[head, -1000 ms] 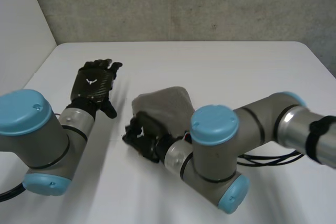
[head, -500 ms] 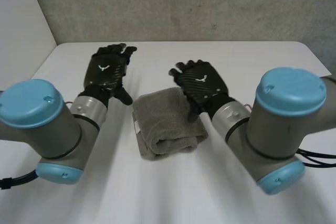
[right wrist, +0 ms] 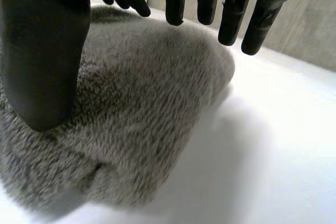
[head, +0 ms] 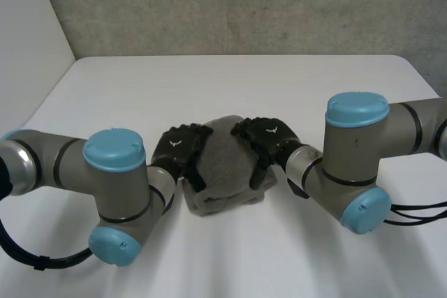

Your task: Fold the towel.

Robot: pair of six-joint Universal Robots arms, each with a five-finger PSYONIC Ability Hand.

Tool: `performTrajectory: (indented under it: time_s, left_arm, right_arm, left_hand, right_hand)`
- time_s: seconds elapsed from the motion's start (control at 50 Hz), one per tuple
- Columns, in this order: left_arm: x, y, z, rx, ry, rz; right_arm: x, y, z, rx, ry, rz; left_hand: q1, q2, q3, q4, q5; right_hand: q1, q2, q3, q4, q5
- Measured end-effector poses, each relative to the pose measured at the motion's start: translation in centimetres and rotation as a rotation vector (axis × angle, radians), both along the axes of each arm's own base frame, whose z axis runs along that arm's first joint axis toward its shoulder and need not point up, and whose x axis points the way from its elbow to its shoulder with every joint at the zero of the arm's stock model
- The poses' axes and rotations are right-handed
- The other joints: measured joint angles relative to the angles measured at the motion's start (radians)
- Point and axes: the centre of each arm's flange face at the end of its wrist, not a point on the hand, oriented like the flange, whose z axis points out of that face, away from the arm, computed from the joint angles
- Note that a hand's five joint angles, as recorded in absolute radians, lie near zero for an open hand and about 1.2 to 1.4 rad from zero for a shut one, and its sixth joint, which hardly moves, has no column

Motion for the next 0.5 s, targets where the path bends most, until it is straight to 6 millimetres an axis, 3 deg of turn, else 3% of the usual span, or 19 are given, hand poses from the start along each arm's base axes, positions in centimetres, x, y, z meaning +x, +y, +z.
performTrajectory:
  time_s: [0.04,0.16,0.22,0.28,0.38,0.5]
  left_arm:
    - [0.0,-0.1,1.3,-0.028,0.017,0.001]
    - [0.4,-0.1,8.3,-0.173,0.11,0.007]
    - [1.4,0.3,13.1,-0.263,0.163,0.024]
    - [2.8,0.7,17.0,-0.325,0.197,0.05]
    - [5.1,1.4,21.5,-0.368,0.214,0.098]
    - [6.5,1.8,22.9,-0.348,0.19,0.154]
  right_arm:
    - [-0.1,-0.1,1.1,-0.024,-0.011,-0.004]
    - [-1.5,-0.5,8.3,-0.18,-0.086,-0.078]
    - [-3.5,-0.6,13.2,-0.283,-0.126,-0.179]
    - [-5.4,-0.6,16.6,-0.353,-0.149,-0.272]
    - [-8.1,0.0,20.1,-0.407,-0.158,-0.376]
    - [-9.0,0.3,21.0,-0.397,-0.145,-0.405]
  left_hand:
    - [0.0,0.0,0.0,0.0,0.0]
    - [0.0,0.0,0.0,0.0,0.0]
    - [0.0,0.0,0.0,0.0,0.0]
    - [0.0,0.002,0.001,0.002,0.0]
    - [0.002,0.003,0.002,0.003,-0.001]
    - [0.002,0.003,0.002,0.003,-0.001]
  right_hand:
    - [0.0,0.0,0.0,0.0,0.0]
    - [0.0,0.0,0.0,0.0,0.0]
    - [0.0,0.0,0.0,0.0,0.0]
    - [0.0,0.0,0.0,0.0,0.0]
    - [0.0,0.0,0.0,0.0,0.0]
    - [0.0,0.0,0.0,0.0,0.0]
